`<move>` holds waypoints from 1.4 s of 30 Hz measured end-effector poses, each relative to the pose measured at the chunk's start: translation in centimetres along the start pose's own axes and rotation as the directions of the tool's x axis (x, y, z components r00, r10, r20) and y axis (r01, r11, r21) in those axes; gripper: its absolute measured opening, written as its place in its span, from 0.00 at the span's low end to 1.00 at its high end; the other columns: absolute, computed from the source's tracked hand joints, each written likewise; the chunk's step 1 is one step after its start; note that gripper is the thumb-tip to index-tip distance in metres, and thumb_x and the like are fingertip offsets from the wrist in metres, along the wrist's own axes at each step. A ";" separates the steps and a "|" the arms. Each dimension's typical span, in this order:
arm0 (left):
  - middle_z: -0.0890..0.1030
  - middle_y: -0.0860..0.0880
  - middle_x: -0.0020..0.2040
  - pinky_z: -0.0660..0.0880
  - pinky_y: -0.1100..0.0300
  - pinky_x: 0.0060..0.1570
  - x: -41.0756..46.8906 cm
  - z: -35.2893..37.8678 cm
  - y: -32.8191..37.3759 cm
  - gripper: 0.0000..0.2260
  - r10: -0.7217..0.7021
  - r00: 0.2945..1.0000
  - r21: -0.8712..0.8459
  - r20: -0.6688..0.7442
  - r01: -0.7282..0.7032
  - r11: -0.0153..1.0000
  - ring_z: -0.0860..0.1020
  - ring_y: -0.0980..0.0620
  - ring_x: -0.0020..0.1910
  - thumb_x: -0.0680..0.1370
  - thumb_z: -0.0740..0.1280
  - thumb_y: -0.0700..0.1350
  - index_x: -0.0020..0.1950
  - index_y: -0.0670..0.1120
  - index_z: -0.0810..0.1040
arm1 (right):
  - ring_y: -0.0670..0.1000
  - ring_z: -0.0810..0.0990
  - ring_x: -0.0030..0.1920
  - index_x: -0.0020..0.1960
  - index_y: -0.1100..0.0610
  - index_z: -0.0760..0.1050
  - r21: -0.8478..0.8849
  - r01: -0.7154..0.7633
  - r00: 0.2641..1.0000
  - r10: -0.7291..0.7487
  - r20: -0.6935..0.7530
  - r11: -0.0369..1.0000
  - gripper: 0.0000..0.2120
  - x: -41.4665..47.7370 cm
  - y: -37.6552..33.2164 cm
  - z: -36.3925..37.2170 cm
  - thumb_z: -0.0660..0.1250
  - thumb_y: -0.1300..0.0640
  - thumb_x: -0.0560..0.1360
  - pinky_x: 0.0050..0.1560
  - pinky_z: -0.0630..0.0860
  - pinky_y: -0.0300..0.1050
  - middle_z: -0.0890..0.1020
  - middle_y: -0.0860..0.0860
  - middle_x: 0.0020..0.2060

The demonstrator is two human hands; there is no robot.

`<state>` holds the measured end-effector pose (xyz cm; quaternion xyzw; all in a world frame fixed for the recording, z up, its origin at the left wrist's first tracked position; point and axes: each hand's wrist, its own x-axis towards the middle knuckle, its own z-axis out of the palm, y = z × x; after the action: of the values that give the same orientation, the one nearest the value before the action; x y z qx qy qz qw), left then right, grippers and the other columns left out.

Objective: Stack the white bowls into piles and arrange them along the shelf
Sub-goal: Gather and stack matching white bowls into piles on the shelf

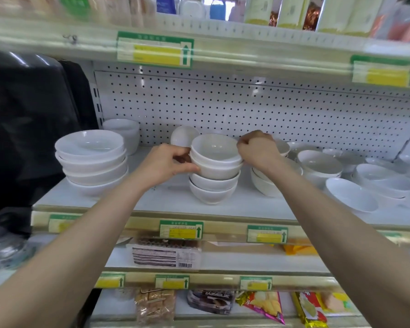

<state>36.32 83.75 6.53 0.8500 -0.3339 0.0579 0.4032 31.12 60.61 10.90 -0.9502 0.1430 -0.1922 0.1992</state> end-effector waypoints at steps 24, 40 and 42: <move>0.83 0.52 0.57 0.78 0.49 0.57 -0.3 -1.0 -1.5 0.29 -0.056 0.998 -0.036 0.008 0.056 0.998 0.81 0.52 0.54 0.72 0.63 0.69 0.65 0.52 0.79 | 0.57 0.71 0.52 0.45 0.52 0.75 -0.164 0.042 0.999 -0.038 0.026 0.986 0.16 1.9 -0.6 0.3 0.51 0.49 0.80 0.53 0.69 0.51 0.75 0.53 0.42; 0.76 0.40 0.63 0.69 0.55 0.51 8.3 -0.7 -6.0 0.19 -0.311 0.940 0.346 -0.139 0.341 0.874 0.74 0.42 0.61 0.83 0.59 0.50 0.72 0.43 0.67 | 0.52 0.81 0.53 0.60 0.37 0.76 -0.054 0.319 0.923 -0.297 0.245 0.946 0.12 13.8 -2.4 3.2 0.58 0.47 0.80 0.59 0.76 0.51 0.84 0.44 0.45; 0.77 0.41 0.62 0.72 0.54 0.52 8.7 -0.3 -7.5 0.17 -0.358 0.926 0.353 -0.122 0.378 0.856 0.76 0.42 0.59 0.83 0.60 0.49 0.67 0.40 0.71 | 0.54 0.78 0.58 0.61 0.36 0.75 -0.088 0.361 0.904 -0.326 0.276 0.928 0.13 15.3 -2.7 4.6 0.57 0.46 0.81 0.61 0.74 0.54 0.84 0.44 0.49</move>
<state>47.67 82.79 5.08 0.9568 -0.1379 0.0635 0.2480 47.12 59.15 12.87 -0.9887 -0.0409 -0.0897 0.1131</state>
